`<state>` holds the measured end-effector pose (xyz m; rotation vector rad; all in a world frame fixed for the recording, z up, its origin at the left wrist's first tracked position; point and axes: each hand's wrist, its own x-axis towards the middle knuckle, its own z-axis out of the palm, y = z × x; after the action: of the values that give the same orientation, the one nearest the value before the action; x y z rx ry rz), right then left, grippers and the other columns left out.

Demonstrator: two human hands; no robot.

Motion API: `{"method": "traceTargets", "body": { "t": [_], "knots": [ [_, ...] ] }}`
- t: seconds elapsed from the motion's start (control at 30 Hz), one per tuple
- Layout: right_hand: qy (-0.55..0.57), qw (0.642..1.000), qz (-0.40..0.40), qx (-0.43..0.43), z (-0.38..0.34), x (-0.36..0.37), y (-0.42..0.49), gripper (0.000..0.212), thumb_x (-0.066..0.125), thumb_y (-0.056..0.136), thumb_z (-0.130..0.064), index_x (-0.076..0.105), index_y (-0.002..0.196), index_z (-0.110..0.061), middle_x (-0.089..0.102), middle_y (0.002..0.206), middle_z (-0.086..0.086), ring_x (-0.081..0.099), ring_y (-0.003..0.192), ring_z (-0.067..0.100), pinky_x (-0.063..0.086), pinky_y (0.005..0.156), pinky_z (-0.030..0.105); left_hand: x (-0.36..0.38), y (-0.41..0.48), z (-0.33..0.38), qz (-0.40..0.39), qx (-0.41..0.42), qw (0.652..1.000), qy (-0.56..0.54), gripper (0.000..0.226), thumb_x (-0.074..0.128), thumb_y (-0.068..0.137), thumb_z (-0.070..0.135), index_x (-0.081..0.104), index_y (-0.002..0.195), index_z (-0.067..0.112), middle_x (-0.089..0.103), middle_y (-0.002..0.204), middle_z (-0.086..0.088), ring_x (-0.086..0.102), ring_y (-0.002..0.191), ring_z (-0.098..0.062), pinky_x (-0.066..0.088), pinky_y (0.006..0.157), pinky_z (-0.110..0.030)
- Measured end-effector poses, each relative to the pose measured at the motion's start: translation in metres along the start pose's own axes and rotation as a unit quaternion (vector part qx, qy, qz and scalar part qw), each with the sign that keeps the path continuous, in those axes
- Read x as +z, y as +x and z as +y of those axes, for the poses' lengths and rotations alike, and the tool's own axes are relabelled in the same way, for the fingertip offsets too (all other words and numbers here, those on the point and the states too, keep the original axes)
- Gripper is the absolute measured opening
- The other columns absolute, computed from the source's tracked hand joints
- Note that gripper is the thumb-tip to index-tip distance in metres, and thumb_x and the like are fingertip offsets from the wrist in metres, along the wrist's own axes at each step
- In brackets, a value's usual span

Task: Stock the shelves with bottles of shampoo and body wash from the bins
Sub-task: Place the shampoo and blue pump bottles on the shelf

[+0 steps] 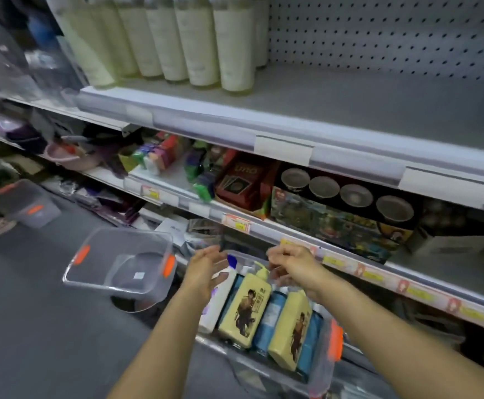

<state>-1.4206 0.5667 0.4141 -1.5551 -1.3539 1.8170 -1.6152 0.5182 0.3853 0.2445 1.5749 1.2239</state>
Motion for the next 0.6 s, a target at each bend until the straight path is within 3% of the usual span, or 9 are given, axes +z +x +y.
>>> {"method": "traceTargets", "body": {
  "t": [0.13, 0.2, 0.3, 0.4, 0.5, 0.53, 0.57, 0.6],
  "knots": [
    [0.022, 0.997, -0.023, 0.074, 0.029, 0.043, 0.038, 0.011, 0.053, 0.100, -0.011, 0.063, 0.104, -0.012, 0.065, 0.089, 0.011, 0.062, 0.071, 0.019, 0.055, 0.062, 0.029, -0.035, 0.031, -0.024, 0.050, -0.063, 0.996, 0.025, 0.024, 0.049, 0.102, 0.014, 0.059, 0.124, 0.010, 0.066, 0.110, -0.010, 0.062, 0.088, -0.021, 0.050, 0.067, -0.031],
    [0.037, 0.993, -0.024, 0.106, 0.040, 0.062, 0.055, 0.009, 0.053, 0.099, -0.009, 0.062, 0.098, -0.011, 0.061, 0.085, 0.012, 0.058, 0.067, 0.021, 0.052, 0.061, 0.030, -0.048, 0.046, -0.034, 0.057, -0.086, 0.993, 0.057, 0.018, 0.048, 0.101, 0.009, 0.062, 0.112, 0.011, 0.065, 0.092, -0.008, 0.060, 0.071, -0.016, 0.044, 0.060, -0.027],
    [0.054, 0.986, -0.017, 0.155, 0.055, 0.088, 0.083, 0.014, 0.052, 0.097, -0.002, 0.055, 0.087, -0.010, 0.051, 0.073, 0.010, 0.046, 0.055, 0.018, 0.041, 0.048, 0.024, -0.058, 0.069, -0.045, 0.061, -0.104, 0.988, 0.095, 0.022, 0.048, 0.099, 0.008, 0.059, 0.082, 0.014, 0.058, 0.067, -0.003, 0.052, 0.036, -0.005, 0.038, 0.044, -0.017],
    [0.054, 0.981, -0.011, 0.188, 0.068, 0.110, 0.107, 0.013, 0.053, 0.098, -0.006, 0.053, 0.086, -0.011, 0.051, 0.071, 0.005, 0.049, 0.055, 0.015, 0.045, 0.050, 0.022, -0.060, 0.089, -0.054, 0.053, -0.135, 0.983, 0.115, 0.023, 0.047, 0.101, 0.015, 0.060, 0.083, 0.010, 0.058, 0.049, -0.002, 0.049, 0.045, -0.016, 0.034, 0.046, -0.018],
    [0.073, 0.974, 0.004, 0.216, 0.080, 0.129, 0.126, 0.016, 0.050, 0.099, -0.002, 0.052, 0.084, -0.009, 0.052, 0.066, 0.006, 0.052, 0.041, 0.008, 0.042, 0.039, 0.019, -0.061, 0.106, -0.066, 0.054, -0.162, 0.979, 0.109, 0.025, 0.042, 0.101, 0.018, 0.065, 0.100, 0.008, 0.061, 0.071, -0.014, 0.040, 0.051, -0.020, 0.031, 0.043, -0.020],
    [0.077, 0.973, 0.010, 0.219, 0.083, 0.137, 0.131, 0.008, 0.052, 0.097, -0.002, 0.055, 0.090, -0.006, 0.059, 0.073, 0.010, 0.059, 0.047, 0.010, 0.048, 0.044, 0.022, -0.062, 0.109, -0.069, 0.054, -0.169, 0.979, 0.102, 0.025, 0.040, 0.100, 0.018, 0.064, 0.104, 0.010, 0.061, 0.072, -0.014, 0.038, 0.050, -0.020, 0.030, 0.043, -0.020],
    [0.081, 0.972, 0.017, 0.221, 0.090, 0.143, 0.139, 0.008, 0.056, 0.094, -0.004, 0.058, 0.101, -0.002, 0.066, 0.085, 0.014, 0.068, 0.063, 0.017, 0.057, 0.059, 0.030, -0.063, 0.112, -0.074, 0.057, -0.176, 0.978, 0.094, 0.024, 0.039, 0.100, 0.018, 0.063, 0.105, 0.013, 0.059, 0.065, -0.011, 0.037, 0.049, -0.019, 0.030, 0.043, -0.019],
    [0.076, 0.971, 0.031, 0.224, 0.100, 0.148, 0.149, 0.022, 0.060, 0.090, -0.007, 0.059, 0.110, 0.000, 0.069, 0.096, 0.017, 0.070, 0.081, 0.027, 0.059, 0.077, 0.041, -0.064, 0.115, -0.077, 0.059, -0.182, 0.977, 0.097, 0.022, 0.039, 0.100, 0.017, 0.061, 0.100, 0.015, 0.055, 0.056, -0.007, 0.036, 0.048, -0.018, 0.031, 0.043, -0.018]
  ]
}}
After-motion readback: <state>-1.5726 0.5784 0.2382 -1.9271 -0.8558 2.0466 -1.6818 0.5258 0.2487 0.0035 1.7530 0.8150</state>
